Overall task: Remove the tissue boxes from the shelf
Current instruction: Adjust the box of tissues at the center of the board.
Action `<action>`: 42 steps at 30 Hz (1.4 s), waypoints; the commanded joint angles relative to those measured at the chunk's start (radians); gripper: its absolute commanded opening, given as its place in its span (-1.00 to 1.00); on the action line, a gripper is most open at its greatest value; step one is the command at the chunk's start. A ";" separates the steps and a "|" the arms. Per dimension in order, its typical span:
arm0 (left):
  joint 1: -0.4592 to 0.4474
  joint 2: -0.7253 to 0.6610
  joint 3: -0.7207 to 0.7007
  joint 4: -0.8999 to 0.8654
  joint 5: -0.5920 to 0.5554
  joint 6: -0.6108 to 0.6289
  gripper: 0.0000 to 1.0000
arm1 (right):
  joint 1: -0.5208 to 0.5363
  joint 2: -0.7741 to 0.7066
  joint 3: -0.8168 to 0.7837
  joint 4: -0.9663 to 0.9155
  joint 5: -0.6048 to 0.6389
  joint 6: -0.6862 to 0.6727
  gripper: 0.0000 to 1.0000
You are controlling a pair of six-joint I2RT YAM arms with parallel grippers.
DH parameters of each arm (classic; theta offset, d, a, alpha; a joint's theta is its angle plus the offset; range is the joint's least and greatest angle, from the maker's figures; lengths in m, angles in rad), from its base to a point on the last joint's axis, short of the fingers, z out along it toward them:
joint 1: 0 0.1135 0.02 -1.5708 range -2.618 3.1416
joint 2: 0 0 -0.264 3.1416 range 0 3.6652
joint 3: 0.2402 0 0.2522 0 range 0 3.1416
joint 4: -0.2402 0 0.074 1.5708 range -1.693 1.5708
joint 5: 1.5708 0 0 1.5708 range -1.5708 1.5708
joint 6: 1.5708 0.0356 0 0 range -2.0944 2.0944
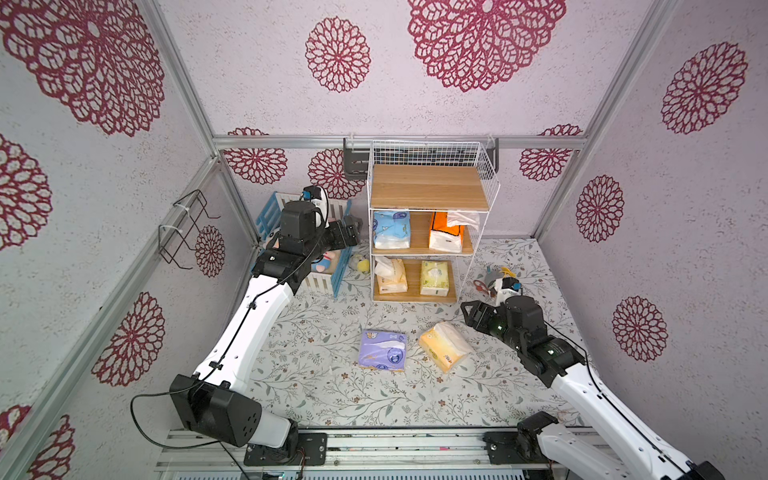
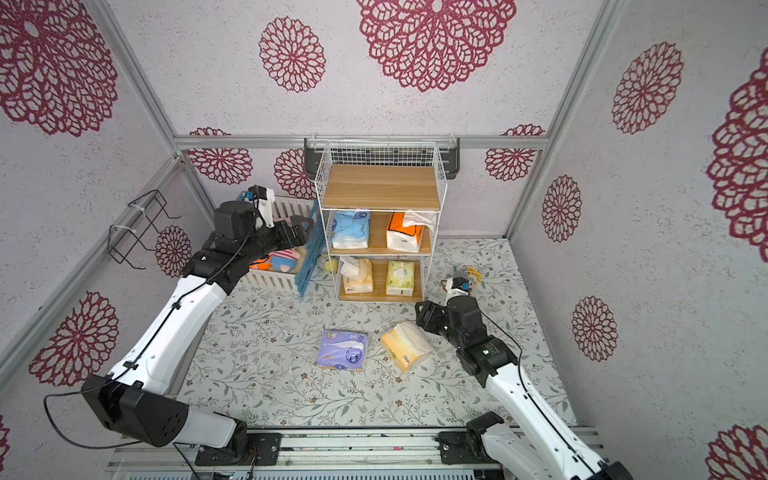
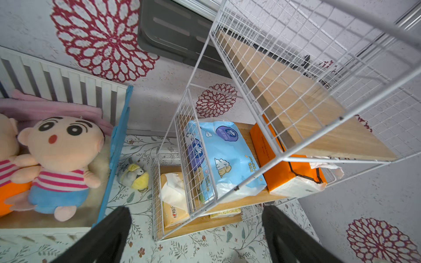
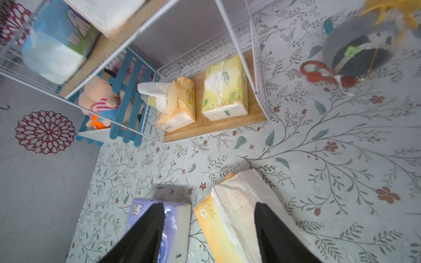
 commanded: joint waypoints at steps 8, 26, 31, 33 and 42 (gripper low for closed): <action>0.006 0.044 -0.021 0.089 0.147 0.088 0.94 | 0.204 0.108 -0.020 0.157 -0.013 0.060 0.32; 0.009 -0.040 -0.334 0.317 0.074 0.203 0.94 | 0.398 0.583 0.125 0.217 -0.034 0.055 0.29; 0.010 -0.023 -0.344 0.298 0.061 0.154 0.94 | 0.423 0.708 0.218 0.195 -0.070 0.047 0.29; 0.010 -0.036 -0.359 0.289 0.055 0.111 0.94 | 0.444 0.745 0.260 0.189 -0.070 0.051 0.28; -0.011 -0.182 -0.370 0.154 0.026 -0.115 0.94 | 0.485 0.720 0.337 0.192 -0.039 0.027 0.29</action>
